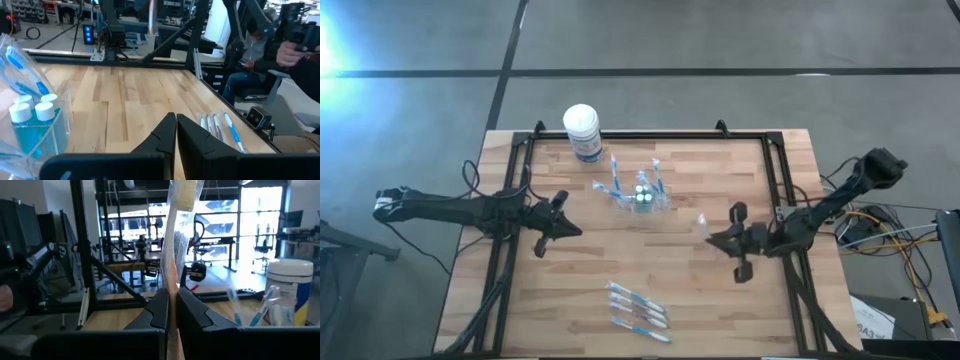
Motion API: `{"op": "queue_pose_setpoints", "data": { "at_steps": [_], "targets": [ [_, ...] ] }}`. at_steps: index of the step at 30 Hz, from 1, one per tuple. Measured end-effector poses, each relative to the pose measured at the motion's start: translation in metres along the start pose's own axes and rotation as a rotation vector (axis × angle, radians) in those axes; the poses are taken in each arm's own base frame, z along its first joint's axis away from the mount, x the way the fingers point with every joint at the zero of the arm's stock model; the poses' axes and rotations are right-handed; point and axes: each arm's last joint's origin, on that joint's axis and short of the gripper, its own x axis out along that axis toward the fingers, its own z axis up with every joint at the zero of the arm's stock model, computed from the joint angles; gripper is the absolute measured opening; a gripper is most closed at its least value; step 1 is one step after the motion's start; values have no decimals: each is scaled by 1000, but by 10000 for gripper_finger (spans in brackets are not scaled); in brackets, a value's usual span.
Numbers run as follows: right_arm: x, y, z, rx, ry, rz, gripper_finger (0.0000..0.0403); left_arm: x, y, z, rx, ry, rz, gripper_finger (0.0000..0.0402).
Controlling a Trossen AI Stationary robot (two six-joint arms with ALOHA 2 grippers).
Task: Pick & Place toothbrushing station
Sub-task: Put the orange toothbrush in the organizer bin
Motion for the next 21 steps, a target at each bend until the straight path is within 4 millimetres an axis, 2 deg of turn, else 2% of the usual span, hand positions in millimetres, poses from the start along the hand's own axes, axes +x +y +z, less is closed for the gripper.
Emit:
{"op": "queue_pose_setpoints", "data": {
  "at_steps": [7, 16, 21],
  "targets": [
    [-23, -19, -6, -47, -70, -10, 13, 0, 0, 1, 26, -14, -2, 19],
    [-59, -51, -11, -24, -193, -7, 13, 0, 0, 1, 28, -13, -2, 19],
    [-69, -61, -20, -48, -98, 70, 13, 0, 0, 1, 21, -12, 2, 19]
  ]
}}
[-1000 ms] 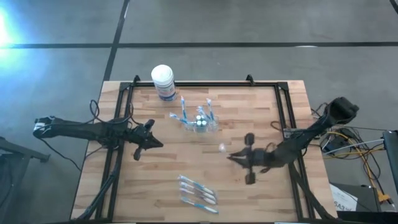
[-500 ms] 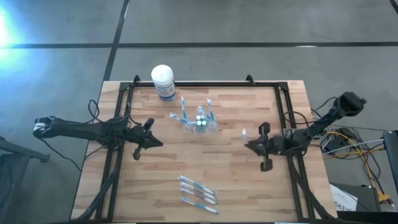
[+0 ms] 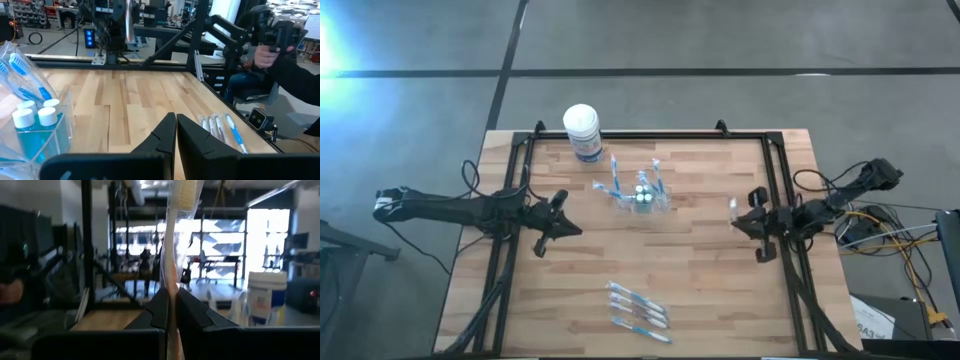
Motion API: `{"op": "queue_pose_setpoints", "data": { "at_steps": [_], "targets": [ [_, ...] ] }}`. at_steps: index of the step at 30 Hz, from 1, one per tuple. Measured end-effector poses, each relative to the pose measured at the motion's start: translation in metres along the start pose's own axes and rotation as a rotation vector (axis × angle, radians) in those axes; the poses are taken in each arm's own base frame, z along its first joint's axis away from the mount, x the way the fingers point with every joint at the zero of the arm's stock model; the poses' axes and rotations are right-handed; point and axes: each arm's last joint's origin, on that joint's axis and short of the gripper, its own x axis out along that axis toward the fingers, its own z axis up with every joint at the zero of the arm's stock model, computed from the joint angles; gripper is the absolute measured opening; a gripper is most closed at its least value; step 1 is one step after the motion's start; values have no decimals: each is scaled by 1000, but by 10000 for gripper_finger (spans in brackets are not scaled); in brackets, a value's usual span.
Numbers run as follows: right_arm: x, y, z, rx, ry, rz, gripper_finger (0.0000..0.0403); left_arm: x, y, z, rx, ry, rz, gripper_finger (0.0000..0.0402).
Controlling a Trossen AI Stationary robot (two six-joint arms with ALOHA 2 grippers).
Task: Pick & Place toothbrushing station
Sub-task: Put the orange toothbrush in the organizer bin
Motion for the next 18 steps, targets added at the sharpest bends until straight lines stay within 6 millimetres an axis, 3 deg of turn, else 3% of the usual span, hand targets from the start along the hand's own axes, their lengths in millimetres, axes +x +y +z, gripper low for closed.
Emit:
{"op": "queue_pose_setpoints", "data": {
  "at_steps": [8, 18],
  "targets": [
    [-16, -19, -3, 47, 69, 41, 13, 0, 0, 1, 21, -7, 14, 19],
    [-7, -24, -9, 59, 85, 50, 13, 2, 1, -2, 77, 16, 14, 16]
  ]
}}
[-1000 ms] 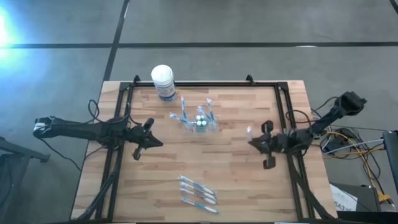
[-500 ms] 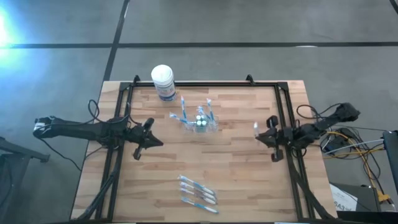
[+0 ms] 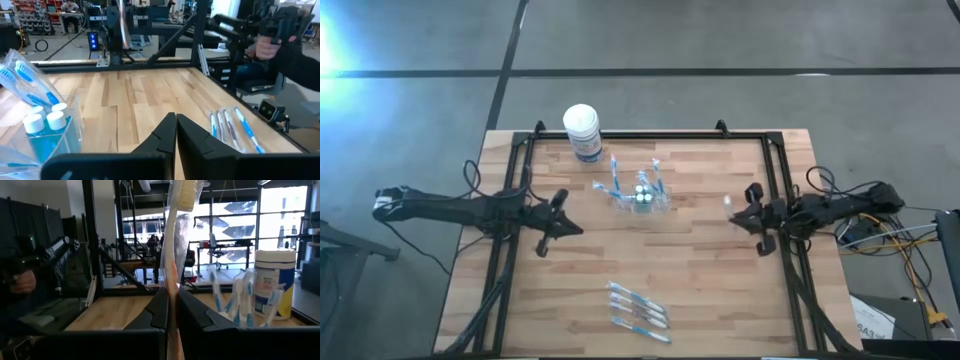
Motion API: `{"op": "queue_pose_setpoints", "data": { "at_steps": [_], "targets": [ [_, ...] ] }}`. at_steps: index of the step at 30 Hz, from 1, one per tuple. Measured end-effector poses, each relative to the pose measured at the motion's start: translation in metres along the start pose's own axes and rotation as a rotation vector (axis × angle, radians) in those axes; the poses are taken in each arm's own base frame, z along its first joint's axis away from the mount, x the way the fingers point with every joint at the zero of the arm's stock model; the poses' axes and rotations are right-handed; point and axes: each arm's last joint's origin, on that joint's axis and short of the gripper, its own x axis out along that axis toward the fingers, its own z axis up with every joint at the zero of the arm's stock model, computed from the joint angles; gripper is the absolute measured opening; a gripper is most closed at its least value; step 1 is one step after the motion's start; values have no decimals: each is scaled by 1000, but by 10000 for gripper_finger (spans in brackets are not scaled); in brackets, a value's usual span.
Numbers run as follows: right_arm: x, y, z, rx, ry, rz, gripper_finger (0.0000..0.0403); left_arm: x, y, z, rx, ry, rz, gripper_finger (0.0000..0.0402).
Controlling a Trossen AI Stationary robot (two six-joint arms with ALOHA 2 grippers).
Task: Pick & Place toothbrushing station
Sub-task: Put the orange toothbrush in the organizer bin
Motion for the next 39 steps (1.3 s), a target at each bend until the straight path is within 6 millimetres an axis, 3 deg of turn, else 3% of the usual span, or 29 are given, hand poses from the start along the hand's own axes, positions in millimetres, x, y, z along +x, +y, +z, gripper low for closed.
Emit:
{"op": "queue_pose_setpoints", "data": {
  "at_steps": [6, 13, 20, 27, 35, 39],
  "targets": [
    [11, 2, 3, 3, -38, -5, 13, 4, 1, -1, -3, 3, 0, 4],
    [31, 5, -1, -36, -76, -14, 13, 12, 3, 5, 13, -72, 5, 24],
    [50, 7, -15, -64, -107, -54, 13, 28, 7, 17, 109, -37, 19, 44],
    [76, 10, -29, -114, -98, -60, 13, 48, 11, 35, 168, -18, 23, 93],
    [117, 15, -16, -139, -127, 31, 13, 71, 16, 64, 201, -44, 28, 159],
    [138, 17, -13, -151, -41, 30, 13, 85, 18, 76, 235, -54, 7, 176]
  ]
}}
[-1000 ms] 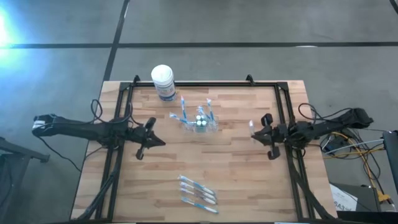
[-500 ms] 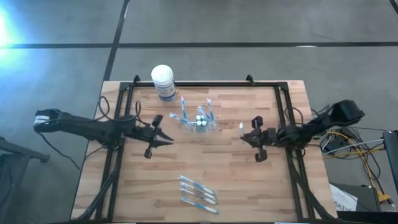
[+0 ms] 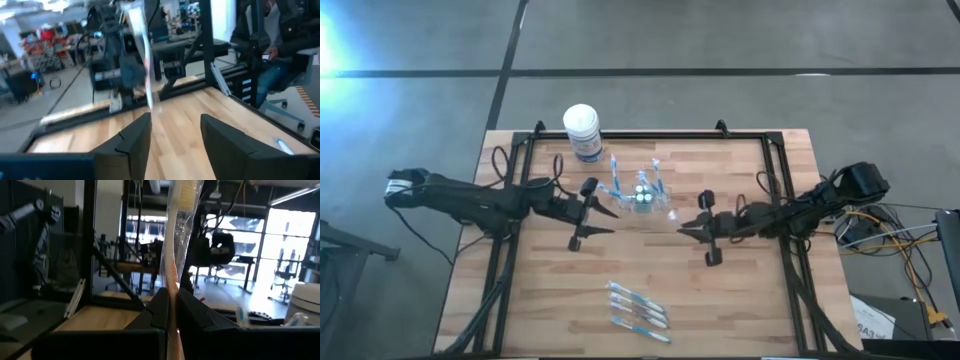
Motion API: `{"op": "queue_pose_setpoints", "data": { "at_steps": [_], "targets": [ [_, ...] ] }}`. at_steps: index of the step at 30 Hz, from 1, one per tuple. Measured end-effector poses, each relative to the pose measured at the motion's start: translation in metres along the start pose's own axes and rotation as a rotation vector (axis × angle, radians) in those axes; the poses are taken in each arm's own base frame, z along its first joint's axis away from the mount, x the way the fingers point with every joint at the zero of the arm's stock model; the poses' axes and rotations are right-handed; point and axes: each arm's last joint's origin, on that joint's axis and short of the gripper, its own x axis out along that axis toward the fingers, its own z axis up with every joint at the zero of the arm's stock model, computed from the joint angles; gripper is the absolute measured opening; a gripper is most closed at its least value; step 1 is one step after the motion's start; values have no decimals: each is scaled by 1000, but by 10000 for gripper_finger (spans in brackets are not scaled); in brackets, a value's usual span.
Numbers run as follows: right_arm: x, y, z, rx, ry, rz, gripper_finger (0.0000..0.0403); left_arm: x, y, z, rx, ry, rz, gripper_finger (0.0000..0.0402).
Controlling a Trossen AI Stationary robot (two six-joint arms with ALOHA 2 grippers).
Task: Pick & Place toothbrushing station
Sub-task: Put the orange toothbrush in the organizer bin
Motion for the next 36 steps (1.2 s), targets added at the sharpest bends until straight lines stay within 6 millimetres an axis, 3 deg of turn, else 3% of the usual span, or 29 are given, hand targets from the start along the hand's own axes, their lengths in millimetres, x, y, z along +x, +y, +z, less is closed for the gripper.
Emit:
{"op": "queue_pose_setpoints", "data": {
  "at_steps": [7, 14, 22, 36],
  "targets": [
    [39, 3, 11, -35, 84, 6, 13, 28, 6, 10, -37, 2, -69, 189],
    [60, 5, 3, -64, 121, -63, 13, 50, 12, 11, -98, 16, -69, 191],
    [69, 6, -2, -84, 132, -84, 13, 64, 15, 9, -105, -50, -54, 191],
    [70, 4, -1, -82, 134, -113, 13, 82, 18, -2, -104, -73, -47, 191]
  ]
}}
